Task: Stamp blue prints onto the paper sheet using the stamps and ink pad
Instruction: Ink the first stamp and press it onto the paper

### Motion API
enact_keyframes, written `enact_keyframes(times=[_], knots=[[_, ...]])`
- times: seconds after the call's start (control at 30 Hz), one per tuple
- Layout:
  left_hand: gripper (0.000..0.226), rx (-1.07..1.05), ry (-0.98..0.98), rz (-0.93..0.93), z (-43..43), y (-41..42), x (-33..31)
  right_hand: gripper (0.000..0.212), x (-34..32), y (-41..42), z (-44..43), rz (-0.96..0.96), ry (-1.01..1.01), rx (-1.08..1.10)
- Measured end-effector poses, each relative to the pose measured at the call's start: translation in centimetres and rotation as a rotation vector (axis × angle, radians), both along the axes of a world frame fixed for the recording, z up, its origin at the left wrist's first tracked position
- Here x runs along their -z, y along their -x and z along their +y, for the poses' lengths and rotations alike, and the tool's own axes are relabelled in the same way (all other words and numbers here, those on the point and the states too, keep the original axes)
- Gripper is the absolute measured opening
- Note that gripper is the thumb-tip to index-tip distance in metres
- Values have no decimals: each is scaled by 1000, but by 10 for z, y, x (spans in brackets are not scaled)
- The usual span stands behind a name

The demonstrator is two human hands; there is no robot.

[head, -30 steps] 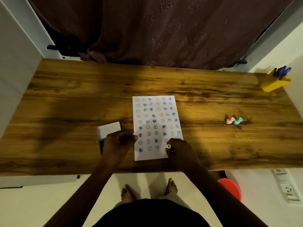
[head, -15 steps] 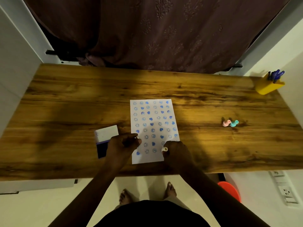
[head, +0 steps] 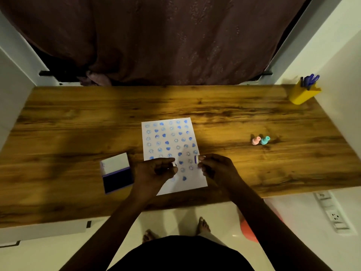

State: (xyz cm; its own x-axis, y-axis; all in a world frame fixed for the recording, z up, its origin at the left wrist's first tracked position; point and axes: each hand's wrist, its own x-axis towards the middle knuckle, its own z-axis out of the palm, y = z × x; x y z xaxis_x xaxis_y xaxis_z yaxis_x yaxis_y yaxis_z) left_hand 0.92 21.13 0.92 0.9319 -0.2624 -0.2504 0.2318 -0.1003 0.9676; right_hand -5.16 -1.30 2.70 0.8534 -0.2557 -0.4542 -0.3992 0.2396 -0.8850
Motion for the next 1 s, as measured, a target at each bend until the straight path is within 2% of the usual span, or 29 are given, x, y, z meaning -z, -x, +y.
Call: enact_keyframes(times=[0.13,0.3,0.43,0.7,0.87,1.0], knots=[[48,115,96,-40,-26,2,-16,36,-9,11,-8,-74,-31,-77],[39,176,112,-106,-52,2,-25,18,-18,16,-23,-113,28,-111],[44,224,41,-174,-68,3,-32,18,-23,16,-36,-125,64,-142],[34,239,-10,-247,-91,5,-30,21,-22,19,-60,-143,80,-167],[39,218,0,-194,-105,9,-25,18,-22,24,-75,-149,97,-240],[29,215,0,-144,-121,12,-16,13,-20,29,-91,-133,93,-258]])
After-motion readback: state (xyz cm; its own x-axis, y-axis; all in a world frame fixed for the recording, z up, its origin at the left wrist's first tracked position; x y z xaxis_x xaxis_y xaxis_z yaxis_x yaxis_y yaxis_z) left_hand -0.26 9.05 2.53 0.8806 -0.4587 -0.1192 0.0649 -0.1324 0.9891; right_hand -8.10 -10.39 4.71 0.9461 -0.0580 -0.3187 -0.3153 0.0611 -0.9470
